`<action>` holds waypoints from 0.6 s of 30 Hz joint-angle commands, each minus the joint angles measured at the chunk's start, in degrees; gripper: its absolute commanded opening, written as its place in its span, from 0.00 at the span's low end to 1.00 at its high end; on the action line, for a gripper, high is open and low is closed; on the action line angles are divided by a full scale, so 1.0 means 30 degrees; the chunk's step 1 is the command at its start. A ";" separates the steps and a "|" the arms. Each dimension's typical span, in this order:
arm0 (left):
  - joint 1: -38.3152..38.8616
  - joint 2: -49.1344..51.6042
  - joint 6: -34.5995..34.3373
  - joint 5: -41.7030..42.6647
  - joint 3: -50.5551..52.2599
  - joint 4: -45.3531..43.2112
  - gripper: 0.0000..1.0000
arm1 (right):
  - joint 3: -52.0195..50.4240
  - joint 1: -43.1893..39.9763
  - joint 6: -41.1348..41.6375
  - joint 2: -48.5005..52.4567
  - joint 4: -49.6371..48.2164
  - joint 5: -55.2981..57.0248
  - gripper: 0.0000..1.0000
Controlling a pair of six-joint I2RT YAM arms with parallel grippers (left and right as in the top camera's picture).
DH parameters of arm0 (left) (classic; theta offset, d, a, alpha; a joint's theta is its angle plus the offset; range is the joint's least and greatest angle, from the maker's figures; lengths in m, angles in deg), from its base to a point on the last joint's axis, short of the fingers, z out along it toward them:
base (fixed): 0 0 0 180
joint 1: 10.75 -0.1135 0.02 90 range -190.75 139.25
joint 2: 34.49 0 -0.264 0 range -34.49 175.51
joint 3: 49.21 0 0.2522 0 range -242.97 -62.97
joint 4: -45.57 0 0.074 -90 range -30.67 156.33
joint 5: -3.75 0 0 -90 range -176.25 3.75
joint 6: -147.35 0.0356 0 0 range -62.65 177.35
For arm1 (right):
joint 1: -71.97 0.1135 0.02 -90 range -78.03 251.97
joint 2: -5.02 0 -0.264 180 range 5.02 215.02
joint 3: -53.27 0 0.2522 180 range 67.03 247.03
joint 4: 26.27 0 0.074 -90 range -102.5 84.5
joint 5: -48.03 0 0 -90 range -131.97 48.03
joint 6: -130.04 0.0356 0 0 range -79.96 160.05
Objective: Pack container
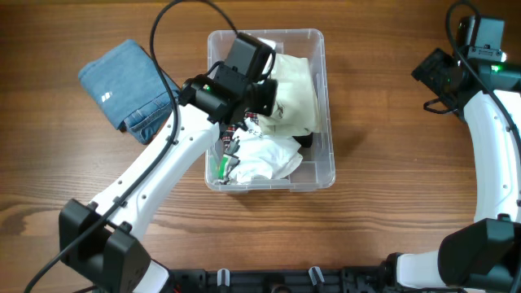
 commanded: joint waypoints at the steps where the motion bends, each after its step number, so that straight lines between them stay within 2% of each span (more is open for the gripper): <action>1: -0.0109 0.1435 -0.1778 -0.0189 0.0087 0.0867 0.04 | -0.0051 -0.0029 0.0306 0.0197 -0.0066 -0.0087 1.00; 9: -0.0044 0.5202 -0.2426 0.3453 0.0087 0.0634 0.04 | -0.0051 -0.0029 0.0313 0.0204 -0.0066 -0.0087 1.00; 13: 0.0073 0.6171 -0.2463 0.3424 0.0087 0.0299 0.04 | -0.0051 -0.0029 0.0306 0.0204 -0.0066 -0.0087 1.00; 18: -0.0044 0.5872 -0.1880 0.2521 -0.0015 -0.2324 0.04 | -0.0051 -0.0029 0.0313 0.0197 -0.0066 -0.0087 1.00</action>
